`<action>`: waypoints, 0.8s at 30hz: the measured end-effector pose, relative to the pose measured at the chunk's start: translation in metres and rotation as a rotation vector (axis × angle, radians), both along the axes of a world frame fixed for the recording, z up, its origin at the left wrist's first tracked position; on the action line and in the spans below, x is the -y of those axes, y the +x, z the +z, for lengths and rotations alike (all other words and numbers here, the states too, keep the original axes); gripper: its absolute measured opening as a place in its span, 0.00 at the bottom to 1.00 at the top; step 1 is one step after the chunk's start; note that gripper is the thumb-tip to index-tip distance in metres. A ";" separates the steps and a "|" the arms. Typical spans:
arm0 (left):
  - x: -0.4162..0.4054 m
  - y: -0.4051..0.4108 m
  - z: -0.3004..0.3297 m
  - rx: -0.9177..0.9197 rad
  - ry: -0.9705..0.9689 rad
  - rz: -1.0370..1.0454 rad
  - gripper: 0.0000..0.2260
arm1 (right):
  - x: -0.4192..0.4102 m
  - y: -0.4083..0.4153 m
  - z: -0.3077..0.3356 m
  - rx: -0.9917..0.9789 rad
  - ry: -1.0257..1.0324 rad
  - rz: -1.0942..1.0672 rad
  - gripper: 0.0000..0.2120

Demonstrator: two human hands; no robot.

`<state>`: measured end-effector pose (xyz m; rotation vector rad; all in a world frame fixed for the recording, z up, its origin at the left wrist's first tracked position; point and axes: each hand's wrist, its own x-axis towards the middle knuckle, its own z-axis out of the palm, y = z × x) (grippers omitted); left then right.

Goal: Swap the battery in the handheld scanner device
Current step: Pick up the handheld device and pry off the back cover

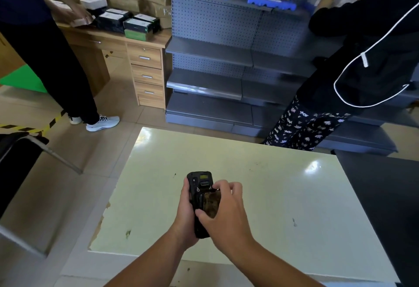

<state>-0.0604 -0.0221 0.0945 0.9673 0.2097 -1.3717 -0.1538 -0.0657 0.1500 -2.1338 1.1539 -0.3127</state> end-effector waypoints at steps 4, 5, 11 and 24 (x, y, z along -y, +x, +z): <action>0.003 -0.005 0.001 -0.004 -0.009 0.003 0.34 | -0.007 -0.002 -0.005 0.039 -0.023 -0.029 0.26; 0.004 -0.007 0.001 -0.001 -0.012 0.000 0.33 | -0.008 -0.002 -0.006 0.039 -0.026 -0.032 0.26; 0.001 -0.009 -0.003 0.002 -0.033 -0.009 0.33 | -0.010 -0.005 -0.011 0.176 0.018 -0.127 0.26; -0.003 0.000 -0.008 0.026 -0.036 0.054 0.37 | 0.037 0.027 0.028 0.322 -0.118 -0.099 0.28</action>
